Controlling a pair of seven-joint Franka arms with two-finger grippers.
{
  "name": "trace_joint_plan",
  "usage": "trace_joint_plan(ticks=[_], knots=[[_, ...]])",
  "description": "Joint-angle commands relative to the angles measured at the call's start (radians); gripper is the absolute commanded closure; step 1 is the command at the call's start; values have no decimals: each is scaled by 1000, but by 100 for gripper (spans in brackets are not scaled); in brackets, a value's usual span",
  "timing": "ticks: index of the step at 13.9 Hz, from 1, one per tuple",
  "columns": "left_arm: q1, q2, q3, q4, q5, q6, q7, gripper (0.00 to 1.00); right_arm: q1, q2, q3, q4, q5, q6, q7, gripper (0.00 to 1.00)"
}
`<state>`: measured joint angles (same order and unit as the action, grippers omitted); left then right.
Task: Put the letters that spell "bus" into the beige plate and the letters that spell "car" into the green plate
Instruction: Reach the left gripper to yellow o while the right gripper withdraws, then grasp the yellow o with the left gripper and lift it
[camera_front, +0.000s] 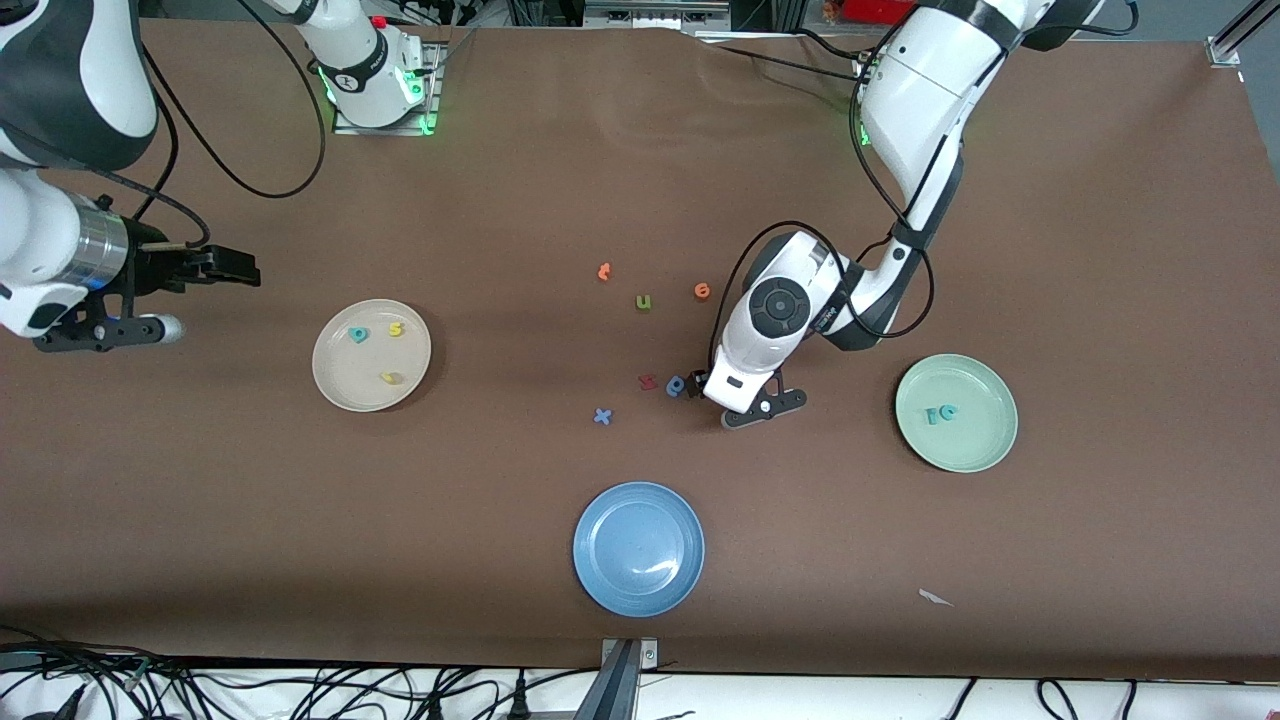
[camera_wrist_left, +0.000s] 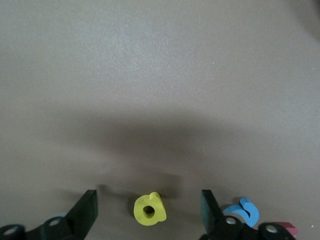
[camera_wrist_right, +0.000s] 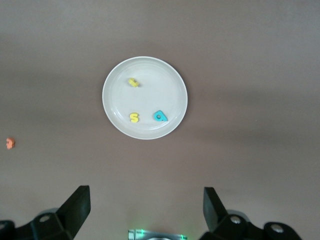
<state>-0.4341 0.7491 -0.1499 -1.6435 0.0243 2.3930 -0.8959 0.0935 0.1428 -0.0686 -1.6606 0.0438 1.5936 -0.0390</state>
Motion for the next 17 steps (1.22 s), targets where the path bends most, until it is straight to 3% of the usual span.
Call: trace_joint_plan(ticks=[1,4,8,11,14,17], knots=[[-23,-2,13,-2,35,-17,-28,15,-98,-184,73,-264,-44,197,33,0],[-29,-2,16,-1,37,-29,-31,24,-139,-239,76,-219,-42,194,-4,0],[-34,1,18,1,64,-51,-31,45,-117,-232,62,-157,-18,180,2,0],[-34,4,18,5,72,-54,-31,51,-112,-201,61,-110,-19,138,8,0],[-35,9,18,5,75,-54,-31,58,-80,-169,7,-77,-12,126,16,0],[-35,9,18,5,75,-54,-31,66,-67,-167,13,-82,-25,128,18,0]])
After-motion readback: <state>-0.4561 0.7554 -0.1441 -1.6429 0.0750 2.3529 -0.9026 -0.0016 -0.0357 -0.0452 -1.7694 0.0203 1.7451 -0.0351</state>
